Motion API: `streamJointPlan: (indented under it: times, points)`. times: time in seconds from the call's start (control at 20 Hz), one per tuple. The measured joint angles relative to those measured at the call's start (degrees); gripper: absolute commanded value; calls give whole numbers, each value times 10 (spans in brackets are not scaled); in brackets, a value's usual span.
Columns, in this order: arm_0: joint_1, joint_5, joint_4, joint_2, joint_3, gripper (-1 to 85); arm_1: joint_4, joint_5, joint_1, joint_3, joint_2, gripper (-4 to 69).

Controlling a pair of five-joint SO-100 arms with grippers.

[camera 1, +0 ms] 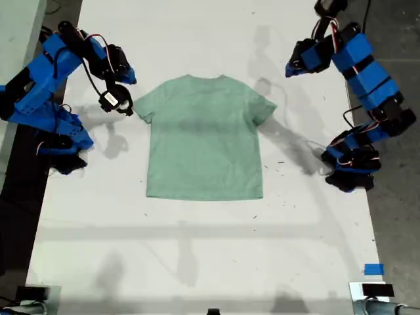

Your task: Fold t-shirt

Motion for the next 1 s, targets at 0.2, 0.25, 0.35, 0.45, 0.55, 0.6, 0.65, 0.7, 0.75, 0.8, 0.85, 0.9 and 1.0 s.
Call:
streamJointPlan:
  times: [0.2, 0.25, 0.35, 0.45, 0.55, 0.6, 0.65, 0.7, 0.75, 0.8, 0.85, 0.9, 1.0]
  points:
    - [-1, 3, 0, -1, 0, 131, 0, -28, 7, 2, -22, 234]
    - [-1, 3, 0, -1, 0, 138, 0, -41, 8, 11, -21, 261]
    - [-1, 3, 0, -1, 0, 139, -25, -76, 11, 51, -22, 269]
    - [-1, 3, 0, -1, 0, 138, -75, -111, 18, 103, -22, 270]
    - [-1, 3, 0, -3, 0, 138, -130, -141, 28, 159, -31, 269]
    - [-1, 3, 0, -3, 0, 138, -158, -152, 31, 186, -37, 269]
    - [-1, 3, 0, -4, 0, 138, -188, -163, 33, 213, -45, 269]
    - [-1, 3, 0, -6, 0, 138, -217, -172, 35, 240, -55, 268]
    - [-1, 4, 0, -6, 0, 138, -246, -182, 37, 263, -65, 268]
    - [-1, 4, 0, -6, 0, 138, -272, -190, 39, 281, -76, 267]
    - [-1, 4, 0, -7, 0, 138, -294, -198, 40, 294, -90, 266]
    - [-1, 4, 0, -8, 0, 138, -311, -205, 40, 301, -101, 266]
    - [-1, 4, 0, -11, 0, 80, -340, -214, 41, 307, -126, 264]
